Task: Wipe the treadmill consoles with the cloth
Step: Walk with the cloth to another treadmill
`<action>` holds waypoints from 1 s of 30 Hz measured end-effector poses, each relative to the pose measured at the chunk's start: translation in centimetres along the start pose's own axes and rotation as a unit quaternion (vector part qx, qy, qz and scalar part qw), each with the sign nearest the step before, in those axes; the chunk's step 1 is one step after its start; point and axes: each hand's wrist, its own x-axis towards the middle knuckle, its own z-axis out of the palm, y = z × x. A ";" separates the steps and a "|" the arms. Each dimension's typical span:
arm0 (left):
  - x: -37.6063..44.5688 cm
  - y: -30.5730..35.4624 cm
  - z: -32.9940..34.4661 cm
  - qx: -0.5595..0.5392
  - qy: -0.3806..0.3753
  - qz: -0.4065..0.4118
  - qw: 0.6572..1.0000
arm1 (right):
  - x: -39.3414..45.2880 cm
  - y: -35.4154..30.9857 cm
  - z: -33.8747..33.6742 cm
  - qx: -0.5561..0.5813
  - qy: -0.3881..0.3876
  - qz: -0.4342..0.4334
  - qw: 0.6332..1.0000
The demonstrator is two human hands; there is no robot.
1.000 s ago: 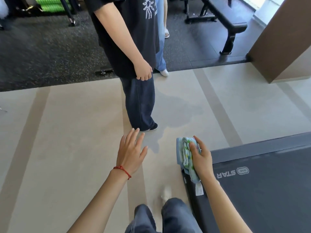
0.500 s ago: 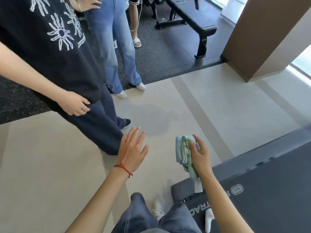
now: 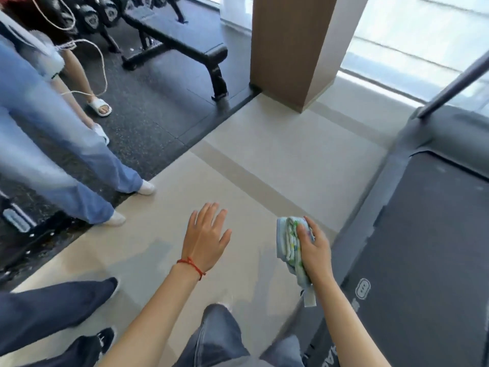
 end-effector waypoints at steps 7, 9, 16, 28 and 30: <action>12.3 -2.7 1.7 -0.023 -0.011 0.115 0.993 | 5.5 -3.8 0.9 0.033 0.121 0.025 0.992; 15.0 -2.3 2.8 -0.033 -0.021 0.140 0.989 | 7.2 -4.4 0.6 0.039 0.146 0.032 0.988; 25.2 1.2 7.2 -0.056 -0.021 0.218 0.974 | 15.1 -5.2 -2.2 0.052 0.210 0.041 0.975; 47.5 11.3 11.5 -0.056 -0.032 0.233 0.970 | 35.0 -12.0 -12.2 0.071 0.243 0.021 0.967; 50.6 12.6 12.2 -0.055 -0.040 0.238 0.969 | 37.9 -13.0 -13.7 0.072 0.250 0.019 0.965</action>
